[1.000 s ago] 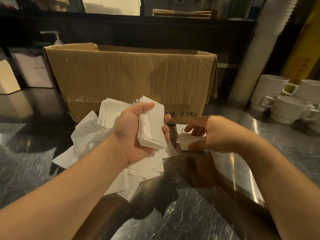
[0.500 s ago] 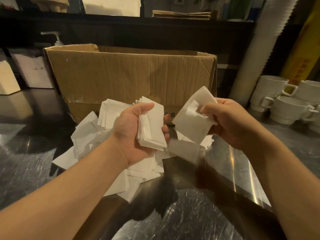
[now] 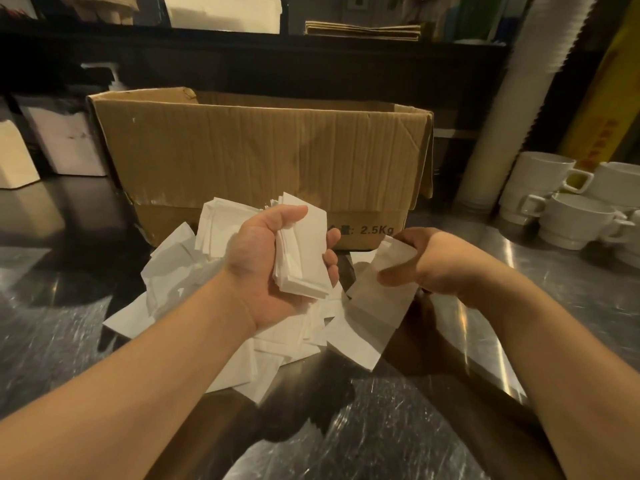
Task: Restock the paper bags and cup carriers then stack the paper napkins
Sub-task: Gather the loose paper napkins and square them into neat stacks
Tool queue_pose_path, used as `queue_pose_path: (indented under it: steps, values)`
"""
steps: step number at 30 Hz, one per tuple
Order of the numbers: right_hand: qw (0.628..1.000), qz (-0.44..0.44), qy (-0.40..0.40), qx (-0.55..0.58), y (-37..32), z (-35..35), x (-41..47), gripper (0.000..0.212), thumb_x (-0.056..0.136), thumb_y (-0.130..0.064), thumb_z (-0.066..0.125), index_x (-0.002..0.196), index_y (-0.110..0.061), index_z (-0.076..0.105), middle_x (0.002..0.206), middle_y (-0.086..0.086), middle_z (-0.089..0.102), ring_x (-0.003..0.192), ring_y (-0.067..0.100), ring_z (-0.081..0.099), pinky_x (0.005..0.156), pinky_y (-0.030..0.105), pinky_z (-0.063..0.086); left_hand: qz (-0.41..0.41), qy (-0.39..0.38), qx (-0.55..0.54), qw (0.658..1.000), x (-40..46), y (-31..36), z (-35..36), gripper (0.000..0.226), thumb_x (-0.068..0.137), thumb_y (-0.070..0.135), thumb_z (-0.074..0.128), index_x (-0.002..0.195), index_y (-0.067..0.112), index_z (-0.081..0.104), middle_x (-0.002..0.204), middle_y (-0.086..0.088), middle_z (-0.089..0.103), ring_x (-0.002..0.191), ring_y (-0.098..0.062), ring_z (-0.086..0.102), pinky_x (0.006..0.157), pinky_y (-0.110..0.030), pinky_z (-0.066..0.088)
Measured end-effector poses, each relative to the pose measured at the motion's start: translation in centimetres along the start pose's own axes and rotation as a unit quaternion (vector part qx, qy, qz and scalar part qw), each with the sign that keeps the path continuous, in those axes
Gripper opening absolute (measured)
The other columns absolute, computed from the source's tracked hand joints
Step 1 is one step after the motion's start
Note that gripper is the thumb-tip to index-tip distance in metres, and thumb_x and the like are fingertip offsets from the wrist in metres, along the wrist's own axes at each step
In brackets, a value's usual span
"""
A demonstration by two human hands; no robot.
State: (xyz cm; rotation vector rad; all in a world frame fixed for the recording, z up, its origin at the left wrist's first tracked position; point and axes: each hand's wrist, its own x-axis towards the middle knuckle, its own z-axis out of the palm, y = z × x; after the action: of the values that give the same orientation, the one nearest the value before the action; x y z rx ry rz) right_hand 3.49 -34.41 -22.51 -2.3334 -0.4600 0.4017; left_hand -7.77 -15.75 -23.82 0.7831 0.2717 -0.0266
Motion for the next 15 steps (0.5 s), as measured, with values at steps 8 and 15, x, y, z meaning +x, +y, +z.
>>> queue_pose_path:
  steps: [8,15]
  values:
    - [0.988,-0.101,0.008,0.115,0.4,-1.4,-0.4,0.019,0.092,-0.026,0.07,0.11,-0.018,0.07,0.104,0.003,0.074,0.101,0.024,0.07,0.09,0.037,0.057,0.006,0.005,0.01,1.0,0.0,0.0,0.0,0.047,0.087,0.033,0.064,0.13,0.015,0.06,0.106,-0.015,0.073,0.078,-0.025,0.063,0.076,-0.038,0.054]
    - [0.904,-0.256,-0.159,0.304,-0.4,-1.8,-2.5,0.014,0.082,-0.029,0.069,0.09,-0.019,0.072,0.091,0.003,0.073,0.085,0.019,0.073,0.07,0.026,0.059,-0.024,-0.07,0.078,0.994,0.2,-0.1,-0.2,0.054,0.083,0.03,0.066,0.133,0.009,0.065,0.111,-0.014,0.065,0.094,-0.03,0.064,0.093,-0.044,0.052]
